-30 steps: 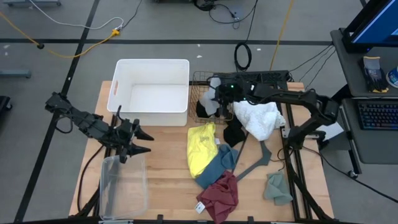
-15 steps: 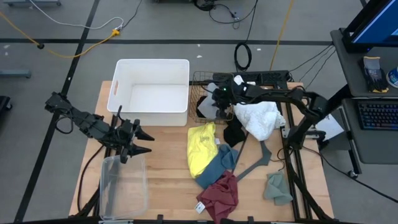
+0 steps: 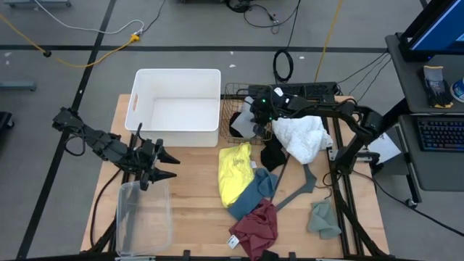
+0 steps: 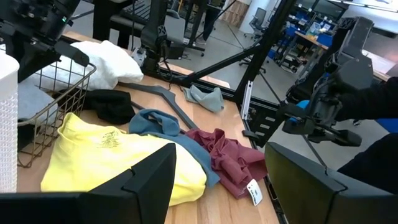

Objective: Pick & Place Cloths
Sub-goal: Put the gray boxers into the wire basket, then put the red underwear into the wire basket

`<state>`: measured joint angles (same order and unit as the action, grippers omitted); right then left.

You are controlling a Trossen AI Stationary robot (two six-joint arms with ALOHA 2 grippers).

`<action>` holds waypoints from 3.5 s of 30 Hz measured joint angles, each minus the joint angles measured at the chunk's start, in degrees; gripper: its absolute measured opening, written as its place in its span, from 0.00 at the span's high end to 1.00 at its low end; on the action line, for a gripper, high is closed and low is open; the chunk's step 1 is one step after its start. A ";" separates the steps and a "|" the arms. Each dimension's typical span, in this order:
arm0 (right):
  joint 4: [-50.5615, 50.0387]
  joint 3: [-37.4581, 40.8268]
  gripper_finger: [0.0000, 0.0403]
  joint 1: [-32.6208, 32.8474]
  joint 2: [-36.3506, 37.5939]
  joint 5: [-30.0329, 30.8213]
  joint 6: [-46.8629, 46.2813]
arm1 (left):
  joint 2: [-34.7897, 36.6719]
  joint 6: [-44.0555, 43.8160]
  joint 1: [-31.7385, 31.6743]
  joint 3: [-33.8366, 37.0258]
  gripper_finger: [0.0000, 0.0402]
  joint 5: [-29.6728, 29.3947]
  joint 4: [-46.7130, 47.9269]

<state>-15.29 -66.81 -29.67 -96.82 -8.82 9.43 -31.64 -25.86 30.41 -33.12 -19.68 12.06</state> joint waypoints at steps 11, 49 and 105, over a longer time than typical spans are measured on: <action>-3.02 0.07 0.50 0.17 1.42 -0.01 -1.09 | 0.00 0.06 0.00 0.00 0.38 0.00 -0.01; -26.95 0.07 0.59 35.74 35.17 1.25 1.31 | 0.02 4.51 0.00 0.00 0.38 0.02 -0.12; -17.06 0.04 0.97 55.37 14.33 -3.59 12.27 | 0.00 4.33 -0.01 0.00 0.38 0.02 -0.09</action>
<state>-32.35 -66.76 25.70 -82.48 -12.41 21.69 -31.64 -21.53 30.40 -33.12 -19.66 11.97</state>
